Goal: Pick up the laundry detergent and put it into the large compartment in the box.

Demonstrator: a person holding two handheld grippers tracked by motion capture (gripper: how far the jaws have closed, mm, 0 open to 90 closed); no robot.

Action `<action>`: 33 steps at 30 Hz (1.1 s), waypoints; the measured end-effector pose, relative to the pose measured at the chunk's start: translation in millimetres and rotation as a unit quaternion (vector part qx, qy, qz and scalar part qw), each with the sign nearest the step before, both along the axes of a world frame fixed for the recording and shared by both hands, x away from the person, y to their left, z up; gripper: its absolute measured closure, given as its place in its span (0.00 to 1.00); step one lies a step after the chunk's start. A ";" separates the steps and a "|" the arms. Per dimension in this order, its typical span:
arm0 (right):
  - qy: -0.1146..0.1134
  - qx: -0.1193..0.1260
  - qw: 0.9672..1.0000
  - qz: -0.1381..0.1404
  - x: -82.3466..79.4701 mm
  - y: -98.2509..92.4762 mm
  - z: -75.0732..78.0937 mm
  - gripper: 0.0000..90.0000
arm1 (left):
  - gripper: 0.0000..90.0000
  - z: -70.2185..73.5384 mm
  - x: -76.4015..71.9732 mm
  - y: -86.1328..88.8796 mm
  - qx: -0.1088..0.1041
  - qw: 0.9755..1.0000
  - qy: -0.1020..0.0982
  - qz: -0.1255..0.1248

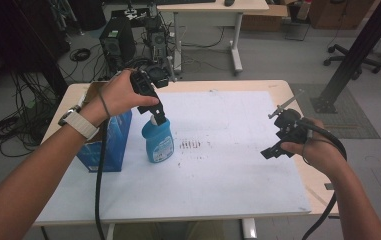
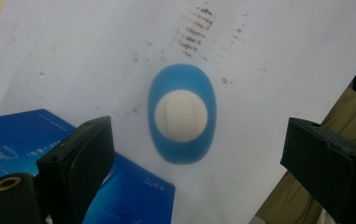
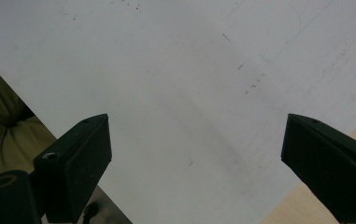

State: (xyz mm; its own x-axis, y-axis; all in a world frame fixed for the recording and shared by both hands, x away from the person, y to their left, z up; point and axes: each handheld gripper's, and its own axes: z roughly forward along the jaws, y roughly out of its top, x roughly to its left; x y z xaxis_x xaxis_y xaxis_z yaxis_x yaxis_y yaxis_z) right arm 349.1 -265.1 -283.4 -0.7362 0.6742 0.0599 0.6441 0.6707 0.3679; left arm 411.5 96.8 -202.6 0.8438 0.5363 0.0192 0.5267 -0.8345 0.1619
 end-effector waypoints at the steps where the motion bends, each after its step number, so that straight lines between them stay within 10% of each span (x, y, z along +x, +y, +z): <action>1: 0.000 0.000 1.000 0.000 0.0 0.0 0.0 0.10 | 0.11 0.0 0.0 0.0 0.000 1.000 0.000 0.000; 33: 0.002 -0.002 1.000 -0.001 -0.2 0.6 -3.1 0.10 | 0.11 -32.1 6.9 -0.5 0.008 1.000 0.012 0.003</action>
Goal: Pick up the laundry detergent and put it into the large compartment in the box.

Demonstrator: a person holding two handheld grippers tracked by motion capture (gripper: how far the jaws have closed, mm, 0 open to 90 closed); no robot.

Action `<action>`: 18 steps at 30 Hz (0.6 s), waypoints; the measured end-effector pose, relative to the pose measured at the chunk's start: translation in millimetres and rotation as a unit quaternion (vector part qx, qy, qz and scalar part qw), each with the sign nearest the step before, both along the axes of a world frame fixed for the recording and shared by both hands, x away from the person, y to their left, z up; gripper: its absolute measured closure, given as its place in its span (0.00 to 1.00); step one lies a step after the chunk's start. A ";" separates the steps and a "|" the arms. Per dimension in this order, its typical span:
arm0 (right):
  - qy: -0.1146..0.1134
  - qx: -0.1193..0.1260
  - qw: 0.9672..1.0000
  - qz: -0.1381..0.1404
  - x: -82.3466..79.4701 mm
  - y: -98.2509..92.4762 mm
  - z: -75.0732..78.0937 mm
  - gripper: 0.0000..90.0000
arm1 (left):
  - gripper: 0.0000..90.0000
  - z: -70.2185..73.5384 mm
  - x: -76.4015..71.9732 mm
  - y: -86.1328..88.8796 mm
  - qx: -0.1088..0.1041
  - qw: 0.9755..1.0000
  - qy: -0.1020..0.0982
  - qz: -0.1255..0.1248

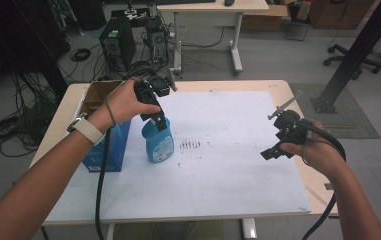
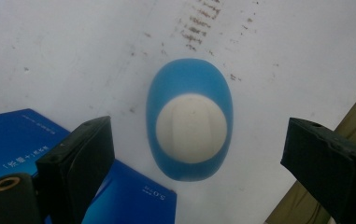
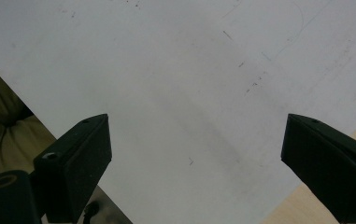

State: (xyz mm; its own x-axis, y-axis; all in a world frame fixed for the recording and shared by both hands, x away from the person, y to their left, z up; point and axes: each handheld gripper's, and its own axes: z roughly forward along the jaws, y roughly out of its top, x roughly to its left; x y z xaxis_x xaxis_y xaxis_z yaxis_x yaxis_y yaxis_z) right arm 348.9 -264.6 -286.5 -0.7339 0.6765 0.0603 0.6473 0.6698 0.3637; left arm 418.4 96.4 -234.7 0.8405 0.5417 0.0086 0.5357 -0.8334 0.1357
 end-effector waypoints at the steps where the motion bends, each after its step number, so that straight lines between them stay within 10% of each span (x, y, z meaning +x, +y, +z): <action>1: -0.001 0.001 1.000 -0.001 0.0 -0.1 0.2 0.10 | 0.10 -0.7 0.0 -0.2 0.000 1.000 -0.001 0.000; 18: 0.001 0.000 1.000 0.000 1.2 0.8 -1.7 0.10 | 0.11 -12.8 2.7 -2.3 0.007 1.000 -0.005 0.003</action>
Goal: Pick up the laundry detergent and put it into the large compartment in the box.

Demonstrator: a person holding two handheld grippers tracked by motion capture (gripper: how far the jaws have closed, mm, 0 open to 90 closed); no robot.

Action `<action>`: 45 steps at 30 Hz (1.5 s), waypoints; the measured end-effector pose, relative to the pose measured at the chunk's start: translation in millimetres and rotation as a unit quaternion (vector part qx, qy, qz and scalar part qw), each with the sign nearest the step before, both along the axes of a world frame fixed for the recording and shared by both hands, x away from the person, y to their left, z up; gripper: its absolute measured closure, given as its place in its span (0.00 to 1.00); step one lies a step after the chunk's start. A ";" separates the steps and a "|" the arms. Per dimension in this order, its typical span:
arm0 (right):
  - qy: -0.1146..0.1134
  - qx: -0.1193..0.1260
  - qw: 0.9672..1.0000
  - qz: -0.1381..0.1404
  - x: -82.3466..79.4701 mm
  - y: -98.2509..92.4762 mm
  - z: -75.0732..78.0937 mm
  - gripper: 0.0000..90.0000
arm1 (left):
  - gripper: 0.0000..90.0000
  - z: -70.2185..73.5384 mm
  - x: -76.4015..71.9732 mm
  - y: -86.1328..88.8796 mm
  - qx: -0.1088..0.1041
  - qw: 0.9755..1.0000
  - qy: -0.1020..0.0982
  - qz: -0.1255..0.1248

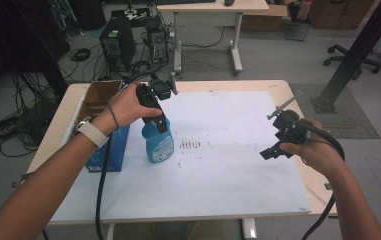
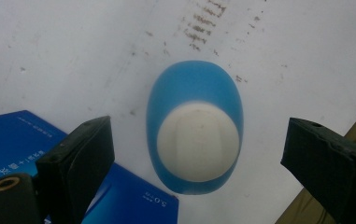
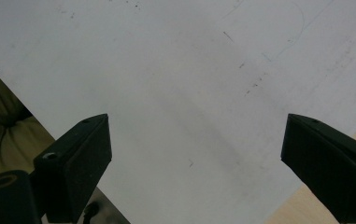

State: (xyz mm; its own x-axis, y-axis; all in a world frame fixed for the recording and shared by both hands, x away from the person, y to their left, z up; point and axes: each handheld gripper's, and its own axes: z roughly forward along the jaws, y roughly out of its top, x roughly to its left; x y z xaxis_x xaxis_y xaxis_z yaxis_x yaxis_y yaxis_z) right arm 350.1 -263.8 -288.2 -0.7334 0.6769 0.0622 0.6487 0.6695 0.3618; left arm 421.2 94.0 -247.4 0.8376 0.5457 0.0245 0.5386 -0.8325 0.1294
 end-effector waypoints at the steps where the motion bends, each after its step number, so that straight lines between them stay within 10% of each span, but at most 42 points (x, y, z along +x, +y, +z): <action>1: 0.000 0.000 1.000 0.000 0.0 -0.1 -0.1 0.10 | 0.11 -0.4 0.2 -0.2 0.001 1.000 -0.001 0.000; 45: 0.004 0.003 1.000 -0.001 -1.2 -1.8 -5.7 0.10 | 0.14 -33.6 3.5 -2.7 0.006 1.000 0.014 0.010</action>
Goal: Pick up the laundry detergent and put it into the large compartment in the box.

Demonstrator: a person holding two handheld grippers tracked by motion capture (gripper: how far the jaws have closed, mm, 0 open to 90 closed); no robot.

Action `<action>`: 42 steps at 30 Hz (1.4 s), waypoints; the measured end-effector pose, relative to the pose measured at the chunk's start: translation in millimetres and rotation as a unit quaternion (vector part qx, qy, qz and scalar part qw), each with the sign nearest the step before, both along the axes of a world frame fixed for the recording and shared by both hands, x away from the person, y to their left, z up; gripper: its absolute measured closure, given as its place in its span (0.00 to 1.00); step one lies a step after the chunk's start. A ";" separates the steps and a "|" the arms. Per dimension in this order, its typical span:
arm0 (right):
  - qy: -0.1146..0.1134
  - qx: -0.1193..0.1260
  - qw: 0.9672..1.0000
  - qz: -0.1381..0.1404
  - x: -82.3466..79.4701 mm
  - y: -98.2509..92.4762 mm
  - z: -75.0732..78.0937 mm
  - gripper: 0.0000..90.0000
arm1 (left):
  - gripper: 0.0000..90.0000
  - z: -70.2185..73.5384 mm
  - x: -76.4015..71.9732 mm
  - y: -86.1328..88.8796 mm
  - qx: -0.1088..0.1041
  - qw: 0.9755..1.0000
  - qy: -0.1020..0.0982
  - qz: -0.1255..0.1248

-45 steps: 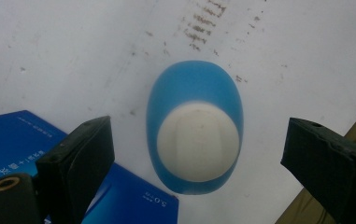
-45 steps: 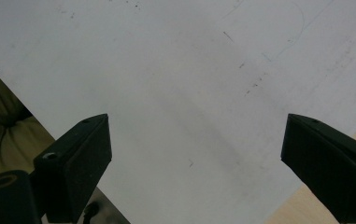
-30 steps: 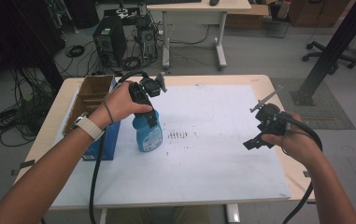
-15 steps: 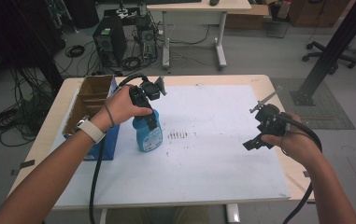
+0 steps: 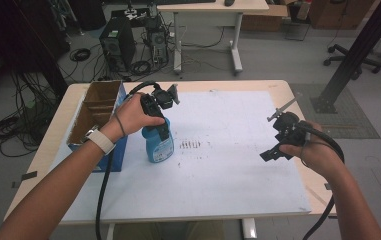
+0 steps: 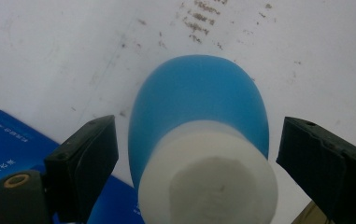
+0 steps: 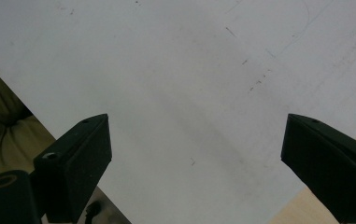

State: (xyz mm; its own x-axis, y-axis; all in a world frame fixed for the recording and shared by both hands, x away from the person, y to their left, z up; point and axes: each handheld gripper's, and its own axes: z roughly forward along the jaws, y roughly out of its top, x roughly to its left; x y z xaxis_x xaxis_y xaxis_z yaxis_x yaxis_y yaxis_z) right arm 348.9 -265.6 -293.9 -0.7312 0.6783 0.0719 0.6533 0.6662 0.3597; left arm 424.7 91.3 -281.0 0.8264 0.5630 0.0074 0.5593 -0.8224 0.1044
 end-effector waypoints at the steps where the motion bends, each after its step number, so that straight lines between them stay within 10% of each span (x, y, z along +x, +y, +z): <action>1: 0.000 0.000 1.000 0.000 0.0 0.0 0.0 0.10 | 0.14 -0.2 0.1 -0.2 0.000 1.000 0.000 0.000; 42: 0.000 0.002 1.000 -0.002 -1.9 -2.7 -1.5 0.10 | 0.39 -8.0 1.4 4.1 -0.014 1.000 0.006 0.020</action>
